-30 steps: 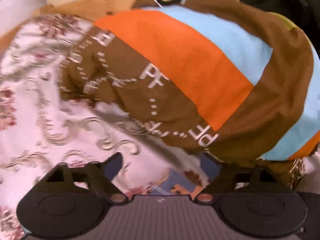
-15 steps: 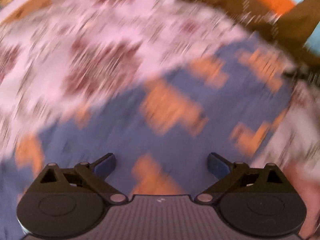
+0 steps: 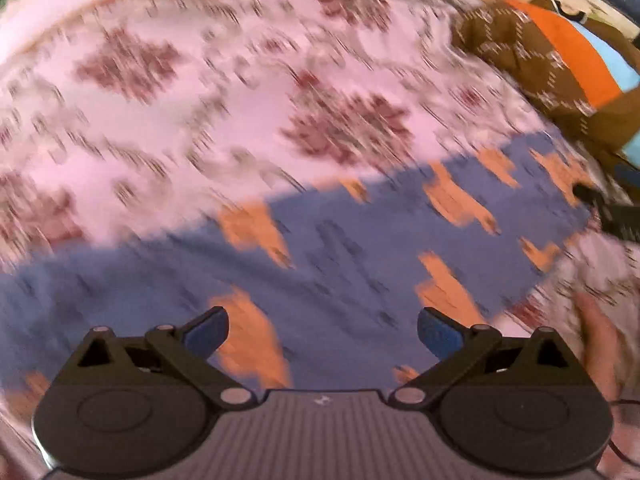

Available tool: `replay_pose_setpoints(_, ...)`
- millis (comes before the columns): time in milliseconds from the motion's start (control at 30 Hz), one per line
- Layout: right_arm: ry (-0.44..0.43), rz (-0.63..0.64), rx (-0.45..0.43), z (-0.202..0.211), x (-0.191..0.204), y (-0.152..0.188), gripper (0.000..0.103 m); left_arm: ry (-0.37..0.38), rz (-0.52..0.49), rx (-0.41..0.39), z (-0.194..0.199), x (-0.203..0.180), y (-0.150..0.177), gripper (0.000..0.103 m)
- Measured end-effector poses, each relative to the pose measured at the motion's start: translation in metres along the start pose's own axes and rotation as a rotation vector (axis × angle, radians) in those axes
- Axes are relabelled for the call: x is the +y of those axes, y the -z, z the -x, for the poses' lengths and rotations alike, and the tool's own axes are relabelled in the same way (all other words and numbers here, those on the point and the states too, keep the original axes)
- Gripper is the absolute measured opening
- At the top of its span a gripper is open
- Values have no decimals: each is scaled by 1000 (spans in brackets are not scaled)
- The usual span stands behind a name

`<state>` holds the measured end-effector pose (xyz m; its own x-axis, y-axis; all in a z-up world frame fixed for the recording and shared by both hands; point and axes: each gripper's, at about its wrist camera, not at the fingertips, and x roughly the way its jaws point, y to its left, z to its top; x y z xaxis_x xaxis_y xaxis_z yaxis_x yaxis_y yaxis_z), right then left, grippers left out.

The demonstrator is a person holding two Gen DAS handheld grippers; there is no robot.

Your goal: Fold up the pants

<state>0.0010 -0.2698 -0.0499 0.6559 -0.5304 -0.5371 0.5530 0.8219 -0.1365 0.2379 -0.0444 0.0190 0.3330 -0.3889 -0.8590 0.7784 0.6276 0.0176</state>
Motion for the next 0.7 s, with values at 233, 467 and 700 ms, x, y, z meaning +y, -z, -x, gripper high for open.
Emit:
replay_pose_setpoints(233, -535, 197, 44, -21, 92, -16, 102, -89, -168, -43, -34, 32, -61, 103)
replay_pose_setpoints(467, -637, 325, 97, -43, 166, -18, 102, -113, -268, 18, -96, 41, -90, 103)
replay_pose_setpoints(700, -631, 339, 180, -50, 179, 7, 102, -82, -335, 10, -111, 35, -66, 102)
